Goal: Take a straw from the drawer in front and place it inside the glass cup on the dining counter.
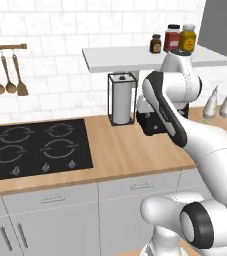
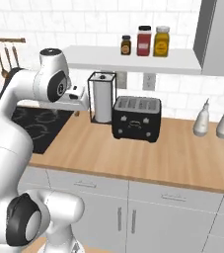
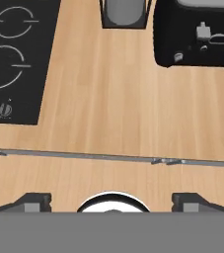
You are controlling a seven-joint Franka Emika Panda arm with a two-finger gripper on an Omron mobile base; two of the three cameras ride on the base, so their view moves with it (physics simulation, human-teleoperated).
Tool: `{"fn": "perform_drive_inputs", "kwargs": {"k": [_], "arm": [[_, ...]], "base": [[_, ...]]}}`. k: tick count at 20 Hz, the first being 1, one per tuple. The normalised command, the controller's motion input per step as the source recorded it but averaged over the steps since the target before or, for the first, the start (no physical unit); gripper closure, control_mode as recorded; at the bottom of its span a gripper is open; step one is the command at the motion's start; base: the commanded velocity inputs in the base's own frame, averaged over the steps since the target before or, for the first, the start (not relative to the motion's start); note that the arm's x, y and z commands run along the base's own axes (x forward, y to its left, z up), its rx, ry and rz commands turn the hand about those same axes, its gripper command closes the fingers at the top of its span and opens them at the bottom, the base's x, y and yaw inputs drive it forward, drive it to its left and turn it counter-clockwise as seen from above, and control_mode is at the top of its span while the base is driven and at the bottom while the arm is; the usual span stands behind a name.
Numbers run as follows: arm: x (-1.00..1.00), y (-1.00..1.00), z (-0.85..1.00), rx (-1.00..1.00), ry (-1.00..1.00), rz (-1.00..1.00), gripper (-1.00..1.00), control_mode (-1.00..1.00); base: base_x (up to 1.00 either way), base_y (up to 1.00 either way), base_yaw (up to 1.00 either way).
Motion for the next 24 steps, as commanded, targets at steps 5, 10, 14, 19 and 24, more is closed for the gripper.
{"fn": "perform_drive_inputs", "kwargs": {"k": [5, 10, 14, 19, 24], "arm": [[0.0, 0.0, 0.0, 0.0, 0.0, 0.0, -1.0, 1.0], [0.0, 0.0, 0.0, 0.0, 0.0, 0.0, -1.0, 1.0], [0.0, 0.0, 0.0, 0.0, 0.0, 0.0, -1.0, 1.0], [0.0, 0.0, 0.0, 0.0, 0.0, 0.0, -1.0, 1.0], [0.0, 0.0, 0.0, 0.0, 0.0, 0.0, -1.0, 1.0]], "base": [[-0.5, -0.08, 0.07], [0.14, -0.47, 0.42], [0.26, -0.61, 0.62], [0.06, -0.53, 0.7], [0.0, -0.59, 0.69]]}}
